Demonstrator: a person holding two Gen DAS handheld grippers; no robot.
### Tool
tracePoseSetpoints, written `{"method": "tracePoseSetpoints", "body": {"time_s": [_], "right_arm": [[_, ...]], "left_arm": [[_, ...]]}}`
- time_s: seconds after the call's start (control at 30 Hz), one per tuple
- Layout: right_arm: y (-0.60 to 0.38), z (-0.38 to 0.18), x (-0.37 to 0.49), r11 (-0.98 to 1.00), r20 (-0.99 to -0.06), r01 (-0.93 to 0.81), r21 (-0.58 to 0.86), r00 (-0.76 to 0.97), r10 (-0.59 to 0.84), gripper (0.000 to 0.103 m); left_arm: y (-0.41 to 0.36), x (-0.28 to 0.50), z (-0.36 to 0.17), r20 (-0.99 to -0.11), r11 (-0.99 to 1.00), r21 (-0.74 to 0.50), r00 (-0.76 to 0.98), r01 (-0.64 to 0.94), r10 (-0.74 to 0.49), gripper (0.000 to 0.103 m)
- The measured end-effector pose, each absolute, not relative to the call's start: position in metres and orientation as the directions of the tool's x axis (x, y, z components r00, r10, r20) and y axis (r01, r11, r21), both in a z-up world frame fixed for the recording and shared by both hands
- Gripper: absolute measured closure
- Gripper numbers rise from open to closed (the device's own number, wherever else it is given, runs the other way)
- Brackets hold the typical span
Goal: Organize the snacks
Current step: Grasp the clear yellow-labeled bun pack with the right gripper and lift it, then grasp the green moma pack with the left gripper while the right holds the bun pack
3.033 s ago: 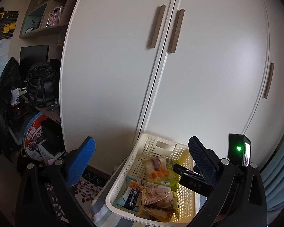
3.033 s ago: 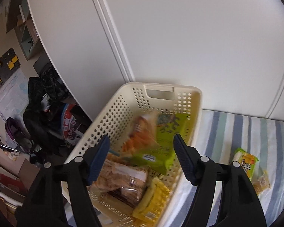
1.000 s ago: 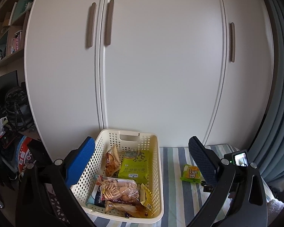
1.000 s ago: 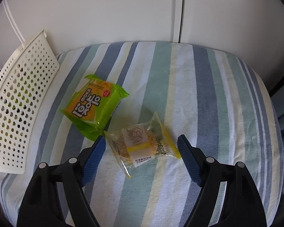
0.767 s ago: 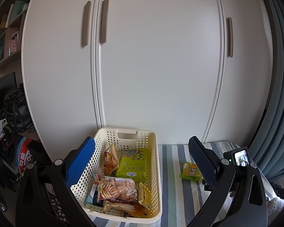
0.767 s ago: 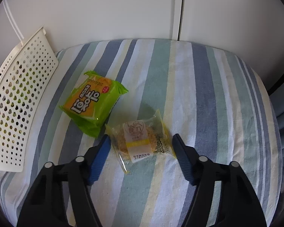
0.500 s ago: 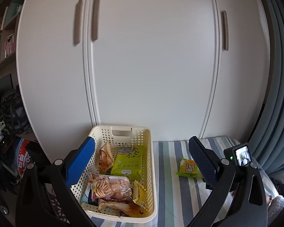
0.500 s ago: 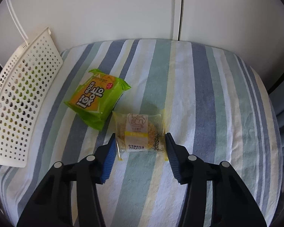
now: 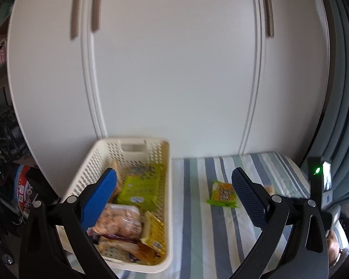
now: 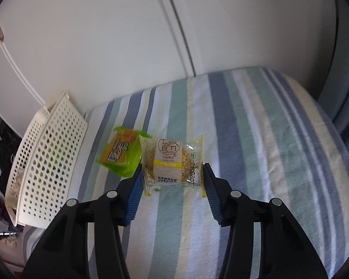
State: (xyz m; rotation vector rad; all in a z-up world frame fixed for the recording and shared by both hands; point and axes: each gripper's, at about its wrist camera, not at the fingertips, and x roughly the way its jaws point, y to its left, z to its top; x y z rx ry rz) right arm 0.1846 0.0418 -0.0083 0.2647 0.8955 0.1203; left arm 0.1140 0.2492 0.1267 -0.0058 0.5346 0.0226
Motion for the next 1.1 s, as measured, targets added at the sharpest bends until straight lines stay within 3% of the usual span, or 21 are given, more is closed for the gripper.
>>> {"method": "tracePoseSetpoints", "body": {"time_s": [0.3,0.5,0.77,0.8,0.87,0.93,1.1], "right_arm": [[0.009,0.003,0.190,0.953,-0.721,0.058,0.297,0.668,0.184,0.053],[-0.018,0.013,0.189,0.958,-0.697,0.080,0.277,0.703,0.142,0.053],[-0.038,0.010,0.188,0.937,-0.695,0.116,0.329,0.701,0.157,0.053],[-0.038,0.010,0.188,0.937,-0.694,0.117,0.330,0.702,0.157,0.053],[-0.040,0.011,0.187,0.936,-0.693,0.120,0.331,0.704,0.155,0.053],[-0.046,0.011,0.186,0.931,-0.692,0.123,0.343,0.704,0.162,0.053],[-0.047,0.011,0.185,0.926,-0.689,0.125,0.357,0.704,0.171,0.053]], "left_arm": [[0.190,0.150,0.093,-0.608,0.994,0.091,0.794,0.057,0.010,0.003],[0.157,0.192,0.059,-0.682,0.982,0.176,0.728,0.072,0.069,0.003],[0.140,0.233,0.025,-0.766,0.987,0.081,0.642,0.140,-0.029,0.003],[0.136,0.240,0.020,-0.774,0.985,0.089,0.632,0.147,-0.024,0.003],[0.134,0.246,0.015,-0.788,0.983,0.095,0.616,0.155,-0.021,0.022],[0.132,0.257,0.006,-0.814,0.981,0.092,0.580,0.172,-0.025,0.029],[0.135,0.272,-0.014,-0.840,0.978,0.119,0.543,0.170,0.008,0.029]]}}
